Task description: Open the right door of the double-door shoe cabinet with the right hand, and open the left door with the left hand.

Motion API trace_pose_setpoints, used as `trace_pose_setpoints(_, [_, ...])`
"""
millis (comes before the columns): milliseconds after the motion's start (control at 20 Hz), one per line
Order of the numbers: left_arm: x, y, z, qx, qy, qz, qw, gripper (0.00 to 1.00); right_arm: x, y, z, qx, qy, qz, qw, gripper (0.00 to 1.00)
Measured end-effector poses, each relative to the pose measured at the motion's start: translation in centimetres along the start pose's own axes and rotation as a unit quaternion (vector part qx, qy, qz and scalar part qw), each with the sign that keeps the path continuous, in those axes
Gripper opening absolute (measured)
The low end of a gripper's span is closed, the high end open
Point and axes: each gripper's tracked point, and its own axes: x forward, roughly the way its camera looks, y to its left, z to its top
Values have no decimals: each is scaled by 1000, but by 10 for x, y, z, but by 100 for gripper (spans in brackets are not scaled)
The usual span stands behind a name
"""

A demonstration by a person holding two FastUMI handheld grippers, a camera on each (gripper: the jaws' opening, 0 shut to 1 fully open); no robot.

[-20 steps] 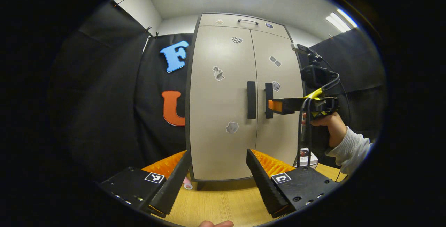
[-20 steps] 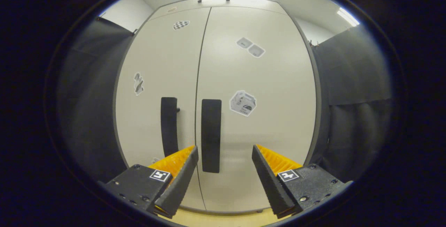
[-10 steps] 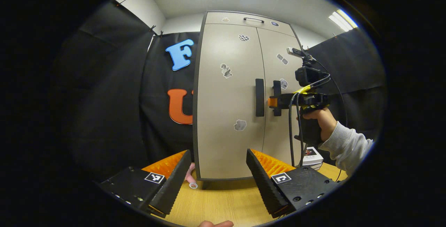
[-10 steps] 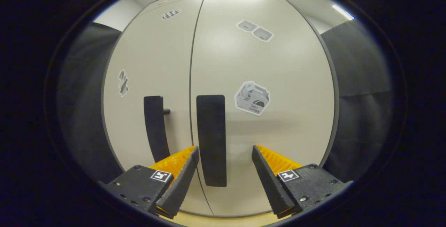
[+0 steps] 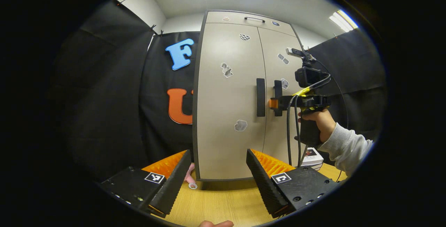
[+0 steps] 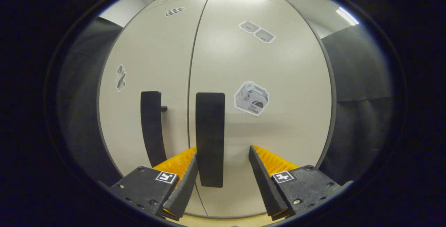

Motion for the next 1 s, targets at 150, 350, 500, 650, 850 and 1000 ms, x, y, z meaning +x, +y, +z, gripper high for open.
trace_pose_setpoints(150, [0, -4, 1, -8, -1, -6, 1000, 95, 0, 15, -4, 5, 12, 24, 1000, 70])
trace_pose_setpoints(350, [-4, 0, 6, -13, -10, -6, 1000, 95, 0, 16, -5, -3, 8, 23, 1000, 29])
trace_pose_setpoints(500, [-6, 2, 6, -16, -13, -4, 1000, 95, -1, 17, -6, 6, 15, 34, 999, 22])
trace_pose_setpoints(650, [-6, 3, 5, -12, -11, -3, 1000, 95, -6, 16, -5, -1, 20, 39, 999, 23])
trace_pose_setpoints(850, [-9, 6, 7, -10, -13, 3, 1000, 95, -23, 15, -3, -6, 28, 68, 997, 22])
trace_pose_setpoints(1000, [-15, 5, 12, -6, -19, 8, 1000, 95, -40, 13, -2, -6, 31, 87, 996, 21])
